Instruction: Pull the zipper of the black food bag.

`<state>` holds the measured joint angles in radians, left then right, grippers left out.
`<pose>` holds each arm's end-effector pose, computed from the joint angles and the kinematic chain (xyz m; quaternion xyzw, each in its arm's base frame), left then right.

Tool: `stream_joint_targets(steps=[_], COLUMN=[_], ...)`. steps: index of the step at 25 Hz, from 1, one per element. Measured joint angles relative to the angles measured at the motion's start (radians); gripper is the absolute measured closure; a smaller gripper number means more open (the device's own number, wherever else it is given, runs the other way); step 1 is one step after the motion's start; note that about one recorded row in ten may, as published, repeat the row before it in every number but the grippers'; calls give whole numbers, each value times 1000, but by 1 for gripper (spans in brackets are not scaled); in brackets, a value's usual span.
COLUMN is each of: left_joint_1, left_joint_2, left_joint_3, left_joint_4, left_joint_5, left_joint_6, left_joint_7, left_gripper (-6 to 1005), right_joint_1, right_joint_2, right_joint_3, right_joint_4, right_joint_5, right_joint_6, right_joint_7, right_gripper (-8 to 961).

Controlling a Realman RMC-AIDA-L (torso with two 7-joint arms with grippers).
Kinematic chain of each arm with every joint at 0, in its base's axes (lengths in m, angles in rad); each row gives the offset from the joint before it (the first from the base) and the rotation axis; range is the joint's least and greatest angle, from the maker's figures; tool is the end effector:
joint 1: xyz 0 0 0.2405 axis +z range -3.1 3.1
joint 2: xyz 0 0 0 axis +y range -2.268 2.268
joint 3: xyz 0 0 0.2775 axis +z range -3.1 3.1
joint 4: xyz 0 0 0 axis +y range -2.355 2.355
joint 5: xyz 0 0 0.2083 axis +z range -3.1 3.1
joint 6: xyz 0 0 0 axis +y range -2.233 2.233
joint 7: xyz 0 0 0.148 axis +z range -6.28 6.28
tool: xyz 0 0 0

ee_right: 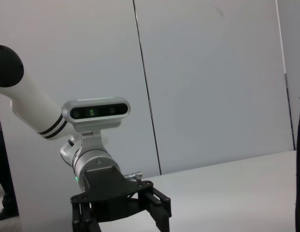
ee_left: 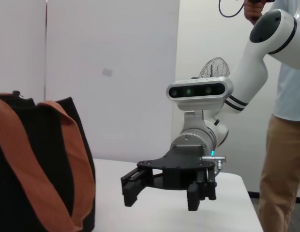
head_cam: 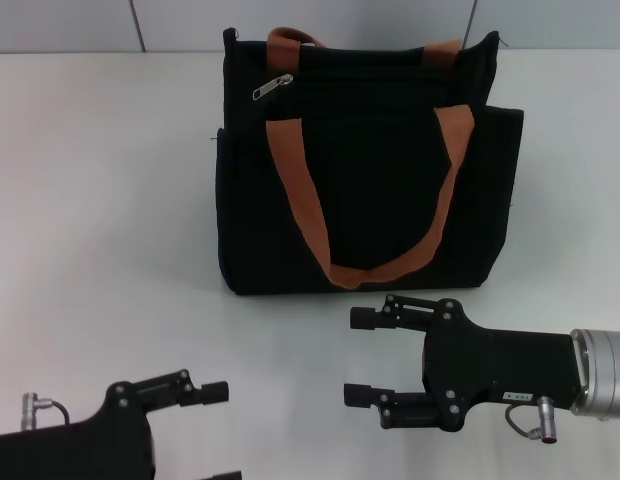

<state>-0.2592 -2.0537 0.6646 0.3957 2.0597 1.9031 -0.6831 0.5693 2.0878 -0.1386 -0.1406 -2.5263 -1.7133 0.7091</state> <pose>-0.3267 0.1879 -0.0354 -0.9383 -0.0639 -0.3326 0.0706 0.2701 0.2571 -0.0861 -0.9347 0.0839 0.3432 0.0392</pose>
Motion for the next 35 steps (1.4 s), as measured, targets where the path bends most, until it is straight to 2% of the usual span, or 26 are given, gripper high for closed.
stream_joint_targets(steps=[6,15,17,18,19,22,23,27,28,32,33,35], left_joint_1=[-6,-18,-18,-22,-22,-30,-33,-37,-65,-109,-150,-166], left_joint_2=[0,-4,-12,-17,-17,-18,-19,-19,-19,-19,-19,-19], left_joint_3=[-15,-63,-141,-231,-231,-351,-402,-415,-427,-431,-426,-424], left_joint_4=[49,56,48,30,30,-38,-76,-89,-115,-135,-136,-137], left_joint_5=[-4,-5,-6,-12,-12,-73,-126,-147,-175,-193,-194,-193], left_joint_6=[8,27,26,27,27,13,-32,-77,-193,-254,-300,-321], left_joint_7=[-13,-10,-4,-2,-2,-2,-2,-4,-17,-9,-10,-10], left_gripper=[243,244,245,246,247,249,250,253,254,258,259,260], right_joint_1=[10,25,27,30,32,36,36,35,36,46,52,53], right_joint_2=[0,0,0,0,0,0,0,1,1,1,1,1], right_joint_3=[4,5,6,6,7,7,7,7,10,33,48,54], right_joint_4=[-1,6,9,12,16,35,47,68,77,101,113,118], right_joint_5=[1,2,4,6,9,16,17,17,17,18,18,18], right_joint_6=[0,0,1,1,2,2,8,30,50,82,89,89], right_joint_7=[0,0,-3,-6,-11,-25,-41,-55,-59,-68,-83,-92], right_gripper=[195,195,195,195,195,195,195,195,195,195,195,195])
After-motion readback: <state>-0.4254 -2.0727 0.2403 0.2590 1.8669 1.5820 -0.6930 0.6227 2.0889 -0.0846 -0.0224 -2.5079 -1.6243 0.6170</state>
